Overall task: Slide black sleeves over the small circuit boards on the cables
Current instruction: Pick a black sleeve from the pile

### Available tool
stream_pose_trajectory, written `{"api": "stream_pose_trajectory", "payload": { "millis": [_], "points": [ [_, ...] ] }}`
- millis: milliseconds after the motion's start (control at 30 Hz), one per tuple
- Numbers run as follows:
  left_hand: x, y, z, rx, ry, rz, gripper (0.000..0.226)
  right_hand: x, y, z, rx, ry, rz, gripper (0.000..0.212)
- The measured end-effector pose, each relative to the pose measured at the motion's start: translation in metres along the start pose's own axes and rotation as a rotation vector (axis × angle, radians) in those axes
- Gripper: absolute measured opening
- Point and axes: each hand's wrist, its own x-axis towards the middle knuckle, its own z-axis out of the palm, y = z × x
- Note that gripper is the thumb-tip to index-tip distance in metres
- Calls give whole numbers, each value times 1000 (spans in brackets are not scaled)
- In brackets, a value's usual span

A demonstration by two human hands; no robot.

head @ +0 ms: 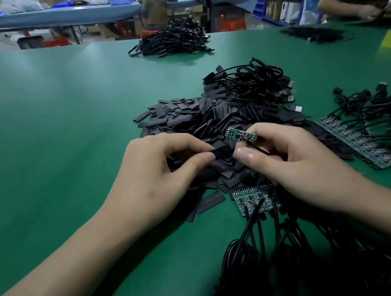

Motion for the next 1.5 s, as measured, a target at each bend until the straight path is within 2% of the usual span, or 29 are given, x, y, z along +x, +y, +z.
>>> {"api": "stream_pose_trajectory", "payload": {
  "millis": [100, 167, 300, 400, 567, 733, 1200, 1333, 1500],
  "points": [
    [-3, 4, 4, -153, -101, -50, 14, 0, 1, 2, 39, -13, 11, 24],
    [-5, 7, 7, -158, -100, -37, 17, 0, 2, 1, 31, 4, 18, 29],
    [-8, 14, 10, 130, 23, 196, 29, 0, 2, 2, 64, 43, 25, 37],
    [-9, 17, 10, 216, 111, 267, 27, 0, -1, 4, 119, 47, 27, 33],
    [-8, 13, 2, 185, 153, 207, 24, 4, -2, -5, 234, 52, 83, 37],
    [-6, 13, -1, 134, 190, 163, 21, 4, -3, -12, 220, -12, 99, 40],
    [-5, 11, 0, 78, 102, 135, 21, 3, 0, -12, 194, -161, 127, 40],
    [-4, 9, -1, 96, 28, 202, 20, 3, -1, -13, 184, -187, 147, 40],
    [-4, 8, -2, 192, 55, 325, 24, 3, -4, -16, 324, -226, 228, 40]
  ]
}}
